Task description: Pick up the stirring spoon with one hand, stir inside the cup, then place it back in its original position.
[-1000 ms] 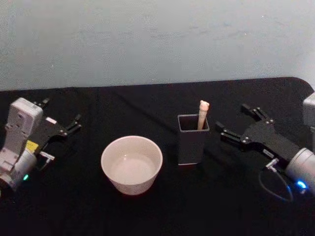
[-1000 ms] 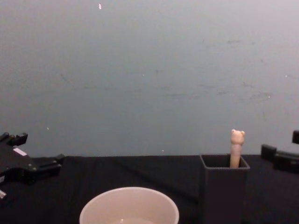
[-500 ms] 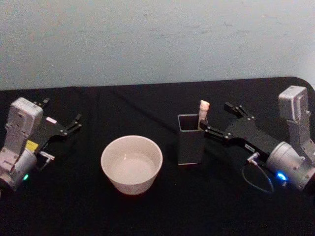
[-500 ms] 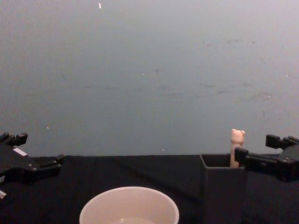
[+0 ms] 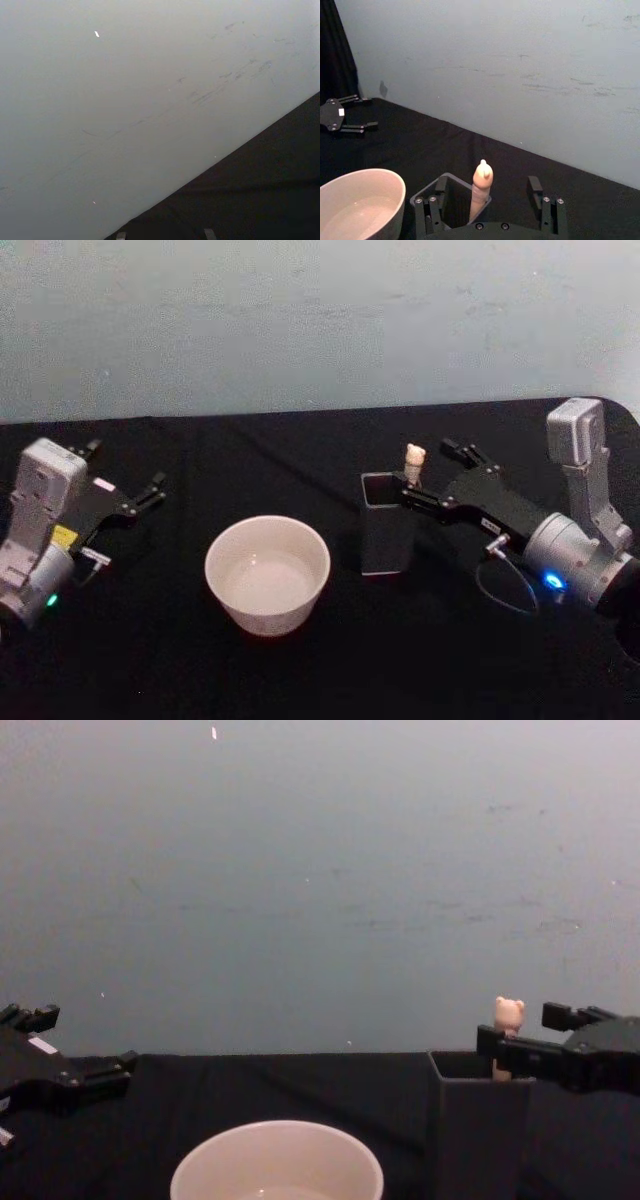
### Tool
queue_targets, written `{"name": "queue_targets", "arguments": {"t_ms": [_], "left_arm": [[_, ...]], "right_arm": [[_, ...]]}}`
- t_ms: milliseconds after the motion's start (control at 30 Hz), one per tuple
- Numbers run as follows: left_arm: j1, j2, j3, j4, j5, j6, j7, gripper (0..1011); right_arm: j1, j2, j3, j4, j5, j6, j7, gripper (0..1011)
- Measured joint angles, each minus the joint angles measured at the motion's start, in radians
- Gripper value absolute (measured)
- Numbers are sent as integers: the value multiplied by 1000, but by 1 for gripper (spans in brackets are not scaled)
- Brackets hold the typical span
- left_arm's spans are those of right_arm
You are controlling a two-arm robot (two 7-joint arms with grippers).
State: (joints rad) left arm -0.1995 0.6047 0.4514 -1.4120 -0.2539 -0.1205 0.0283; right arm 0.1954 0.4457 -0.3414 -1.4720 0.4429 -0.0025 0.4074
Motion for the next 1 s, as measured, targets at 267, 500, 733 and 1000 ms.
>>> {"name": "queue_targets", "arguments": {"t_ms": [267, 500, 733, 1000], "left_arm": [[0, 0, 0, 0, 0, 0, 0, 1001], [0, 0, 0, 0, 0, 0, 0, 1001], [0, 0, 0, 0, 0, 0, 0, 1001], [0, 0, 0, 0, 0, 0, 0, 1001]], "right_arm": [[13, -13, 2, 12, 1, 15, 18, 1002], [19, -15, 4, 17, 3, 28, 23, 1002], [19, -16, 4, 17, 4, 28, 23, 1002], [18, -16, 3, 17, 4, 27, 23, 992]]}}
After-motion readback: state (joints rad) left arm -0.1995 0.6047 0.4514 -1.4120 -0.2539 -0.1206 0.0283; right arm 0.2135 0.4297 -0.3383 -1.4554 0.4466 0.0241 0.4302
